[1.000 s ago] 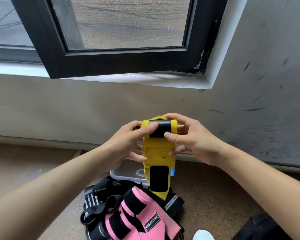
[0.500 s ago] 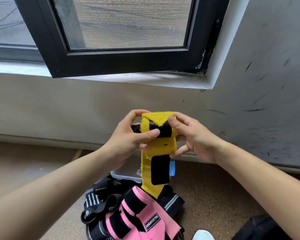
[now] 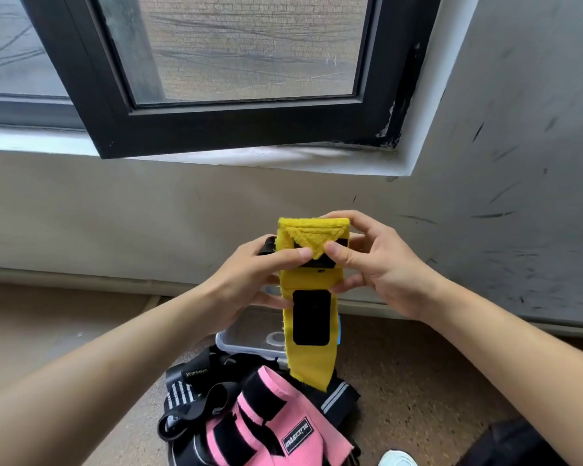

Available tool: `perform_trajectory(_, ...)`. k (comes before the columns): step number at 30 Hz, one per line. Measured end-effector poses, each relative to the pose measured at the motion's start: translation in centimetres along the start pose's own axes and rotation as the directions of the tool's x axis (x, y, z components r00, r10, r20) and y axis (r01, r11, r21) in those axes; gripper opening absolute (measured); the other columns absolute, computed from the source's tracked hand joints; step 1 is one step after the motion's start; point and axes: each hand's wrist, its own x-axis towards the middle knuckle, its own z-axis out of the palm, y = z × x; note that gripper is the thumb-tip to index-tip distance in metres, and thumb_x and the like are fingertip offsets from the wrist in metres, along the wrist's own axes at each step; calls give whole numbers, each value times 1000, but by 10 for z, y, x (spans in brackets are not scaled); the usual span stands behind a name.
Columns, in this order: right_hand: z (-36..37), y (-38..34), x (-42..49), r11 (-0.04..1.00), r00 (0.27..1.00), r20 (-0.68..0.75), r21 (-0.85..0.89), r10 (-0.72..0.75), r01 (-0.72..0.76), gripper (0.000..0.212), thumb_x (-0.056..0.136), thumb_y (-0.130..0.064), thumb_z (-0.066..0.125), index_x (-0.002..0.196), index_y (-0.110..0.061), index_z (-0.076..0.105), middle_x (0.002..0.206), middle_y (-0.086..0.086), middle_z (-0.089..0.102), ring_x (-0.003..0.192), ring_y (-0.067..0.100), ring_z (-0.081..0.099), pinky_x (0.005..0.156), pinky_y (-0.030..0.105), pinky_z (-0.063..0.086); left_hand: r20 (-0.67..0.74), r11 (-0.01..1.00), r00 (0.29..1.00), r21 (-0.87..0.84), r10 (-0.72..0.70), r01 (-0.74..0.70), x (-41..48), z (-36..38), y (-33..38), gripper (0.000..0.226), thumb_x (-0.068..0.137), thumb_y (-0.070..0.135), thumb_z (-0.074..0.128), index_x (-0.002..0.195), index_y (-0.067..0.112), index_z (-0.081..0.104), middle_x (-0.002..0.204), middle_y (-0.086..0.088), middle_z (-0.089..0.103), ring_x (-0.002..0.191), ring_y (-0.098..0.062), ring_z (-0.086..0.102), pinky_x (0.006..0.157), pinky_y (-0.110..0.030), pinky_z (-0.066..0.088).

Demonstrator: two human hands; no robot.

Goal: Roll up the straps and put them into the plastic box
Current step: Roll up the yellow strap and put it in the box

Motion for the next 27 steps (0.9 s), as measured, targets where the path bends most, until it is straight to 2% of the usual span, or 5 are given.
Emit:
perform_trajectory(5, 0, 1, 1, 997, 997, 40, -37, -72, 73, 45, 89, -11, 70, 132, -16, 58, 119, 11, 70, 110, 30, 71, 79, 46, 63, -61, 1000, 998, -7, -10, 10, -3, 2, 4, 57, 81, 62, 73, 126, 27, 67, 117, -1, 75, 100, -23, 76, 73, -36, 61)
perform_trajectory(11, 1, 6, 4, 998, 997, 57, -22, -52, 53, 48, 89, 1, 70, 129, -22, 59, 120, 5, 67, 111, 24, 68, 75, 45, 64, -101, 997, 993, -45, 65, -70, -5, 3, 3, 51, 78, 41, 77, 125, 23, 67, 111, -2, 76, 96, -20, 76, 61, -27, 58)
perform_trajectory(16, 2, 3, 5, 995, 994, 51, 17, 100, -101, 53, 88, -24, 77, 136, -35, 55, 127, 4, 67, 117, 24, 69, 71, 46, 62, -125, 985, 982, -81, 144, -155, -3, 2, 6, 55, 75, 33, 79, 126, 19, 62, 106, -2, 75, 96, -16, 75, 62, -29, 58)
perform_trajectory(20, 6, 0, 5, 980, 978, 64, 31, 197, -199, 47, 90, -52, 69, 131, -31, 58, 123, 5, 70, 108, 28, 73, 68, 47, 61, -122, 982, 978, -62, 168, -176, -3, 2, 0, 57, 73, 28, 82, 126, 22, 62, 113, -11, 74, 104, -22, 74, 67, -31, 59)
perform_trajectory(27, 8, 4, 5, 983, 984, -12, 52, 178, -177, 46, 84, -44, 73, 124, -23, 64, 123, 9, 71, 103, 29, 74, 67, 42, 60, -112, 977, 971, -27, 210, -214, -1, 5, -7, 53, 82, 11, 82, 126, 32, 62, 118, -12, 70, 97, -18, 73, 67, -28, 57)
